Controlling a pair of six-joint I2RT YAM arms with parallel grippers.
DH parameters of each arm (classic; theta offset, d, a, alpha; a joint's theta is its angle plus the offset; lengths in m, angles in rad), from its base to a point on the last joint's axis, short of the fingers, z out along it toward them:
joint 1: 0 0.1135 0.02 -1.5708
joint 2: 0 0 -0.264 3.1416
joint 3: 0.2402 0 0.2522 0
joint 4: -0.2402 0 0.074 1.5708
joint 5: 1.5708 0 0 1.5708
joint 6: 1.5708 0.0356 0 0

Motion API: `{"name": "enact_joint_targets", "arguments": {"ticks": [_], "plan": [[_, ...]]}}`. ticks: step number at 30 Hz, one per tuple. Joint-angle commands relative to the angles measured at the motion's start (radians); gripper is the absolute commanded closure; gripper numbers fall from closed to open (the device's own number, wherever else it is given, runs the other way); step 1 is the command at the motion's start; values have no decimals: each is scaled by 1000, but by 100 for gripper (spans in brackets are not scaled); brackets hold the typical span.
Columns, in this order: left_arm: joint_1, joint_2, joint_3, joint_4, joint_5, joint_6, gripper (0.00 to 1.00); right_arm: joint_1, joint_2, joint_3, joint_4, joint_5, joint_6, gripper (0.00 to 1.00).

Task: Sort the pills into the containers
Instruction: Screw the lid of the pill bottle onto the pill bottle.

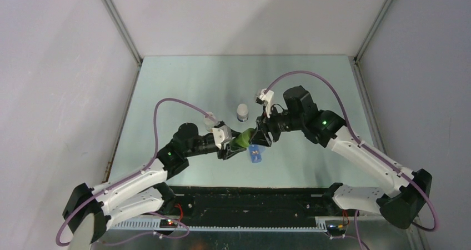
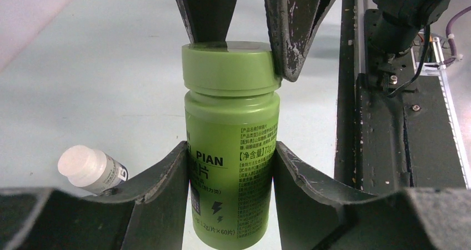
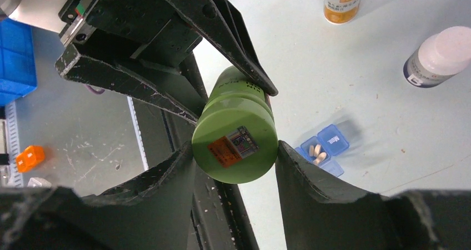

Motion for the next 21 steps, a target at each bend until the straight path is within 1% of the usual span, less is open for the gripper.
{"name": "enact_joint_targets", "arguments": {"ticks": [1, 3, 5, 8, 9, 10, 11, 13, 17, 20, 21], "plan": [[-3, -13, 39, 122, 2, 21, 100, 20, 42, 31, -2, 44, 93, 69], [-5, -8, 58, 57, -12, 64, 100, 39, 63, 32, -6, 74, 154, 70], [-5, -12, 57, 40, -32, 99, 100, 67, 85, 32, -11, 144, 227, 70], [-5, -26, 22, 103, -45, 90, 100, 109, 113, 30, 10, 255, 392, 70], [-5, -27, 16, 117, -51, 79, 100, 121, 121, 29, 18, 277, 421, 69], [-5, -31, 3, 145, -55, 73, 100, 144, 123, 28, 32, 338, 481, 69], [-4, -33, -3, 156, -66, 65, 100, 156, 123, 28, 39, 361, 512, 69], [-5, -40, -21, 178, -79, 58, 100, 177, 124, 28, 59, 414, 626, 68], [-5, -55, -34, 159, -99, 64, 100, 195, 120, 30, 36, 538, 728, 67], [-4, -65, -42, 149, -113, 65, 100, 197, 119, 41, -15, 638, 747, 66], [-5, -66, -44, 149, -121, 61, 100, 199, 119, 48, -29, 649, 742, 66]]}}
